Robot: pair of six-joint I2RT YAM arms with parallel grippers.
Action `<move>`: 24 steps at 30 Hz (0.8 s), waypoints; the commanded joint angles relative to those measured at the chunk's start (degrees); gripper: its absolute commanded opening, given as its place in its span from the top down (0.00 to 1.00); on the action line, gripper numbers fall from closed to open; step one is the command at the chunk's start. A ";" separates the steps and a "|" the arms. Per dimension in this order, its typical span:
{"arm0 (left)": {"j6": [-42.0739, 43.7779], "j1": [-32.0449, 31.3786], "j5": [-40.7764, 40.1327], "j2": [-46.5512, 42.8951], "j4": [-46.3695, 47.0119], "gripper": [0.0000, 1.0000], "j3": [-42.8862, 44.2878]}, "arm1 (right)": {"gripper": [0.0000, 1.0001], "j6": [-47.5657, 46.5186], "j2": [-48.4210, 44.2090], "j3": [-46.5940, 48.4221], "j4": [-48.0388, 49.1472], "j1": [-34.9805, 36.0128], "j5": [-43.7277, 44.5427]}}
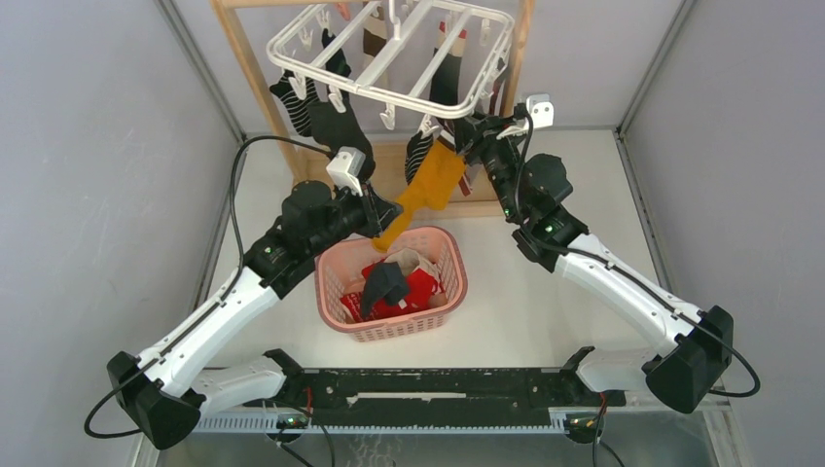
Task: Remove the socks clipped to the hanger
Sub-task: Remove the sock from the hanger.
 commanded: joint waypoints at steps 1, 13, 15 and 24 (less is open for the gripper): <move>1.16 -0.19 1.12 -1.45 1.37 0.86 3.05 | 0.65 -1.09 -0.21 0.11 2.97 0.42 0.43; 1.07 -0.21 1.40 -2.25 0.99 0.86 3.35 | 0.86 -1.40 -0.46 0.03 2.40 0.31 0.50; 0.98 -0.27 1.67 -2.79 0.56 0.86 3.59 | 0.86 -1.35 -0.39 0.10 2.28 0.31 0.42; 1.02 -0.22 1.16 -6.19 -1.61 0.86 3.16 | 0.80 -1.05 -0.70 0.08 0.77 0.31 0.28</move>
